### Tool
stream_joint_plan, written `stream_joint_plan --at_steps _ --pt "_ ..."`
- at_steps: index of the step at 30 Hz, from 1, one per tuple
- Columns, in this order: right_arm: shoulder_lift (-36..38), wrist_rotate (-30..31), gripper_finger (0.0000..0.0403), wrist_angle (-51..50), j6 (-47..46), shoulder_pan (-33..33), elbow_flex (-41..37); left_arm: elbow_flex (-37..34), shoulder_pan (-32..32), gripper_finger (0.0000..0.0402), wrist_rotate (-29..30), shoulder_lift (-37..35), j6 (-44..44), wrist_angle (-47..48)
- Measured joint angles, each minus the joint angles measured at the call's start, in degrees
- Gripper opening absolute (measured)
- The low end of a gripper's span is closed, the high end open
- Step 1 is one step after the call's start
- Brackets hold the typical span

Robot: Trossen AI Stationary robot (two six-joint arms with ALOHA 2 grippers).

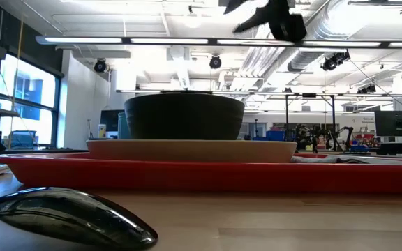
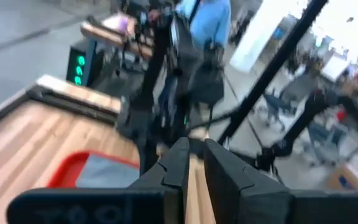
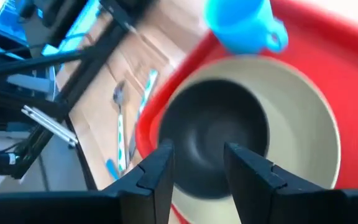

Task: Set up tray
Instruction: Put the blue fork on the gray napkin

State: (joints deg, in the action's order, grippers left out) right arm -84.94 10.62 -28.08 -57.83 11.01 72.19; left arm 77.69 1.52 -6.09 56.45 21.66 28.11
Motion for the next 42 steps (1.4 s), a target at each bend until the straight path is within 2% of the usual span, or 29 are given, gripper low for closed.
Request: stream_joint_plan --at_steps 5,9,13,16,23,29,37,42 --pt "-0.2 4.3 0.0129 0.1 -0.7 0.8 3.3 0.0 -3.2 0.0078 0.2 -0.8 -0.6 5.0" --pt "-0.2 5.9 0.0129 -0.2 -4.1 1.2 3.8 0.0 -3.0 0.0077 -1.3 -0.8 -3.0 7.2" --pt "-0.2 8.1 0.0129 -0.4 -11.8 1.2 3.8 0.0 -3.0 0.0083 -4.8 -1.0 -2.3 10.0" --pt "-0.2 11.4 0.0129 -0.1 -16.0 1.2 3.8 0.0 -3.0 0.0085 -5.4 -2.4 -2.4 12.9" --pt "-0.2 10.8 0.0129 -0.4 -26.2 0.0 3.8 0.1 -3.0 0.0083 -6.2 -3.6 -5.4 15.0" --pt "-0.2 5.6 0.0129 0.0 -31.6 -0.9 3.8 0.0 -3.0 0.0085 -7.1 -5.8 -9.9 19.8" --pt "-0.2 4.6 0.0129 0.4 -33.2 -1.3 3.8 0.0 -3.0 0.0086 -8.4 -7.4 -9.4 24.2" --pt "-0.2 5.9 0.0129 3.7 -30.3 -1.3 3.8 0.0 -3.0 0.0085 -8.4 -7.4 -9.2 25.1"
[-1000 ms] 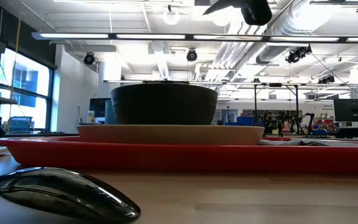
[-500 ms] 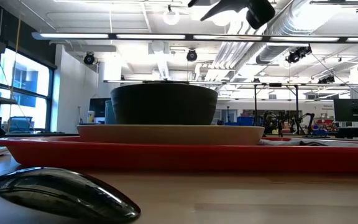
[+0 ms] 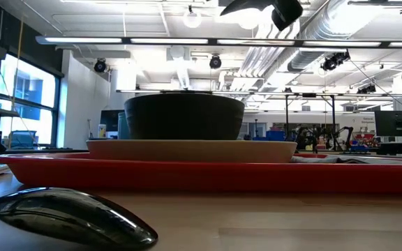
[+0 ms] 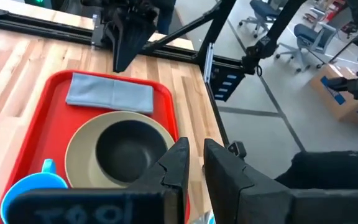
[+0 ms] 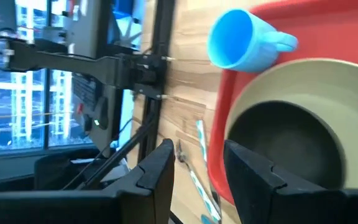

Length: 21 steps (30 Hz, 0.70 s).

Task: Set up tray
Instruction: Put the blue fork on the gray napkin

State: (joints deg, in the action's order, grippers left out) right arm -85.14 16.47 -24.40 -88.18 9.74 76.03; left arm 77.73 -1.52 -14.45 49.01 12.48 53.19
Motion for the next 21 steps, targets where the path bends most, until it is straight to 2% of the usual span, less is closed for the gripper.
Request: stream_joint_plan --at_steps 6,13,16,21 --pt "0.0 0.9 0.0129 1.2 8.2 -0.2 0.0 0.0 0.0 0.0085 4.4 -0.1 1.3 0.5" --pt "0.0 -2.1 0.0129 3.7 13.0 -0.3 0.0 0.0 0.0 0.0085 10.8 -0.1 4.9 0.5" --pt "0.0 -2.0 0.0129 4.1 13.6 0.0 0.0 0.0 0.0 0.0085 11.4 -0.1 5.4 0.6" --pt "0.0 1.8 0.0129 4.7 14.8 0.9 0.0 0.0 0.0 0.0085 10.6 0.0 5.4 1.6"
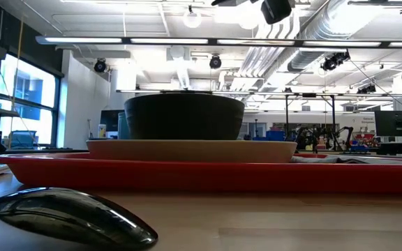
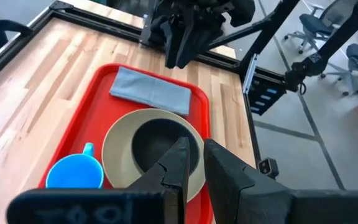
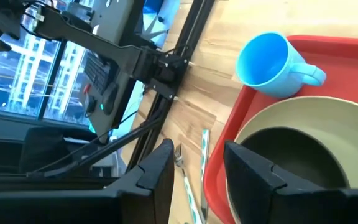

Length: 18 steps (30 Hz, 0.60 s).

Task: Set up tray
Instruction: Put the blue fork on the gray napkin

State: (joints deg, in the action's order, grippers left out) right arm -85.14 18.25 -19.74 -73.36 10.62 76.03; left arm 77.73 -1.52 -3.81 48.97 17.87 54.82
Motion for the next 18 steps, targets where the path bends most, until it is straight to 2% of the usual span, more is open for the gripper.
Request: stream_joint_plan --at_steps 12,18 --pt "0.0 -1.1 0.0129 -0.1 3.7 -1.1 0.0 0.0 0.0 0.0085 0.4 -0.1 0.0 1.1" --pt "0.0 -3.1 0.0129 -0.1 8.2 -1.7 0.0 0.0 0.0 0.0085 3.2 -0.1 1.5 1.1"
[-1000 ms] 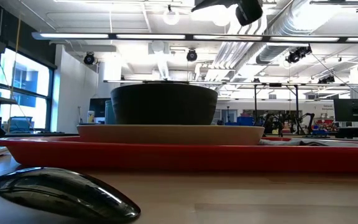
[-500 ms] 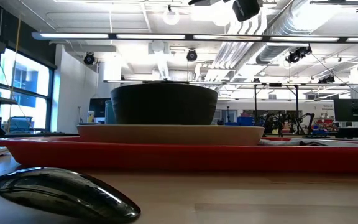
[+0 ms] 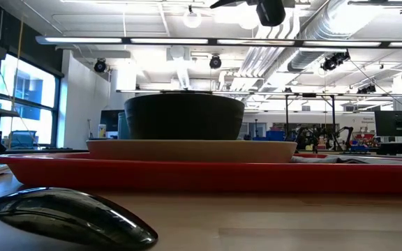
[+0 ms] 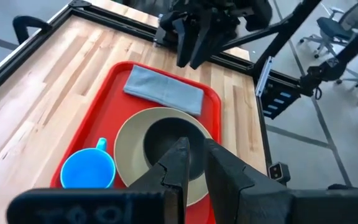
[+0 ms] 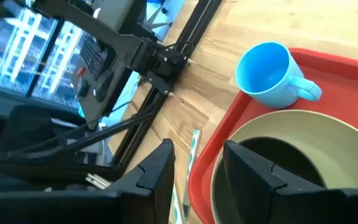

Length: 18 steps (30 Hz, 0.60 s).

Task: Set up tray
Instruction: Put the blue fork on the gray napkin

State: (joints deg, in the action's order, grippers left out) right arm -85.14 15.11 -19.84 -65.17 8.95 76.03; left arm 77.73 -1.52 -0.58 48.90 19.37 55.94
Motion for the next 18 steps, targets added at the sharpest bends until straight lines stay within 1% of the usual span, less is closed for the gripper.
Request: stream_joint_plan --at_steps 3,5,9,11,13,15,18 --pt "0.0 -1.1 0.0129 0.0 2.4 -0.3 0.0 0.0 0.0 0.0085 0.1 0.0 0.3 0.6" --pt "0.0 -2.5 0.0129 0.0 3.5 -0.3 0.0 0.0 0.0 0.0085 -0.4 0.0 -1.2 2.6" --pt "0.0 -5.1 0.0129 0.0 4.6 -0.3 0.0 0.0 0.0 0.0085 -5.4 0.0 -4.3 9.3" --pt "0.0 -5.2 0.0129 0.0 4.7 0.2 0.0 0.0 0.0 0.0085 -8.1 0.8 -5.5 13.1" --pt "0.0 -3.7 0.0129 0.0 4.8 1.0 0.0 0.0 0.0 0.0085 -11.4 1.6 -9.2 17.3" --pt "0.0 -0.7 0.0129 0.0 4.9 1.8 0.0 0.0 0.0 0.0085 -14.0 2.6 -13.9 21.5" --pt "0.0 3.7 0.0129 -0.1 5.5 2.7 0.0 0.0 0.0 0.0085 -14.7 4.0 -19.7 27.6"
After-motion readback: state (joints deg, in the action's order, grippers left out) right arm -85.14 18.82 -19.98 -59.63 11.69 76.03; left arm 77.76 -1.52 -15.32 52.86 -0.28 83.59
